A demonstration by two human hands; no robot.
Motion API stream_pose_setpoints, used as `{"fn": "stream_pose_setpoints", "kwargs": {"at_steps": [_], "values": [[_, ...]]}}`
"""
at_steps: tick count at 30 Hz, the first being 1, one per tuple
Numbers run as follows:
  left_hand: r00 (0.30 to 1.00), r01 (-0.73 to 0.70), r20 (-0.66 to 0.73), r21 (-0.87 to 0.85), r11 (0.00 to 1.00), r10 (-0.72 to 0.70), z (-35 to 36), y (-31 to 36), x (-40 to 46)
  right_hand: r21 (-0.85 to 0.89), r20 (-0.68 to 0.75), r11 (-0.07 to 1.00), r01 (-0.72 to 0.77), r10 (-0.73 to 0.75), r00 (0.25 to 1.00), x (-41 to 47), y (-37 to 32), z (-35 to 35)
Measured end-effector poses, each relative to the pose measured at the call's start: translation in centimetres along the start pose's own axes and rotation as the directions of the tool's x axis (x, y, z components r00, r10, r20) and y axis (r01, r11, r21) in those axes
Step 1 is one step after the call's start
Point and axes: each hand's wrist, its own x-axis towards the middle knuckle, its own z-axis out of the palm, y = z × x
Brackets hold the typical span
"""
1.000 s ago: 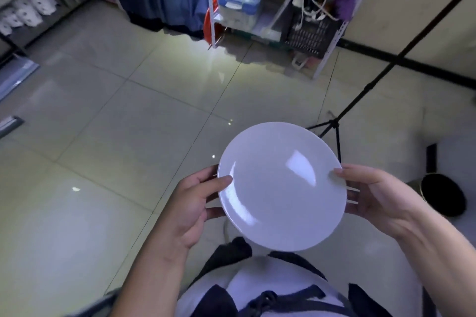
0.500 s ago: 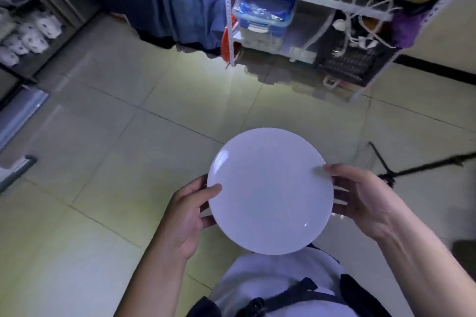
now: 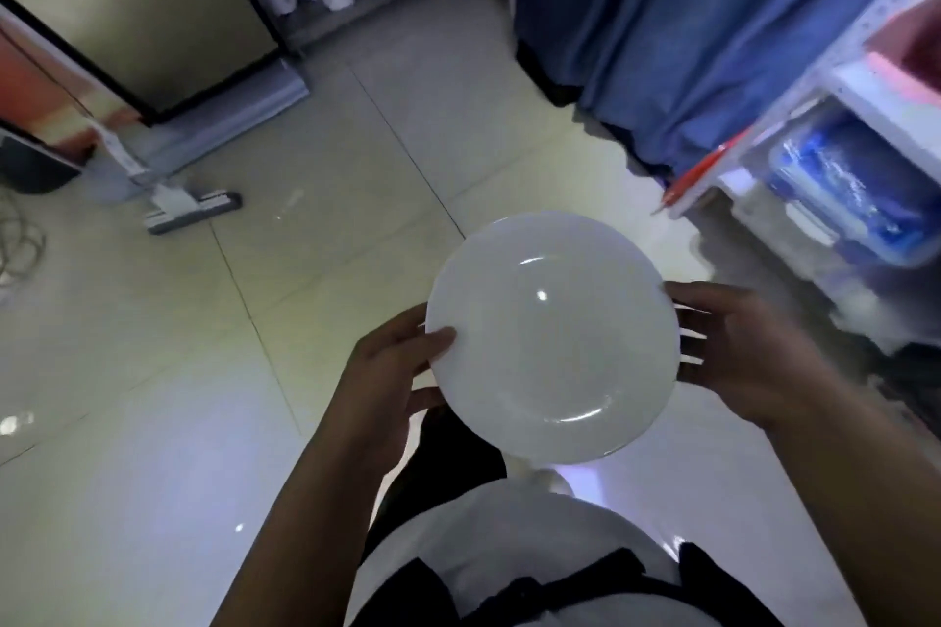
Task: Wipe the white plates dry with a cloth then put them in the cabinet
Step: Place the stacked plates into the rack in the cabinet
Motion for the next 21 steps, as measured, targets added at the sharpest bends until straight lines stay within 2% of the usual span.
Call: {"fn": "stream_pose_setpoints", "kwargs": {"at_steps": [6, 11, 16, 21], "values": [[1.0, -0.017, 0.009, -0.07, 0.997, 0.017, -2.3, 12.3, 13.8, -0.079, -0.031, 0.997, 0.025, -0.027, 0.999, 10.7, -13.0, 10.3], [0.998, -0.025, 0.049, -0.047, 0.999, 0.027, -3.8, 25.7, 24.8, -0.036, 0.02, 0.996, 0.083, -0.082, 0.996, 17.6, -25.0, 17.0], [0.994, -0.05, 0.092, -0.009, 0.999, 0.051, -4.0, 35.3, 33.9, -0.003, 0.007, 0.995, 0.1, -0.1, 0.995, 24.7, -33.4, 22.3], [1.0, -0.006, -0.013, -0.007, 1.0, 0.006, -4.1, 43.4, 45.5, 0.003, 0.03, 0.998, 0.058, -0.058, 0.998, 36.2, -42.4, 27.8]]}}
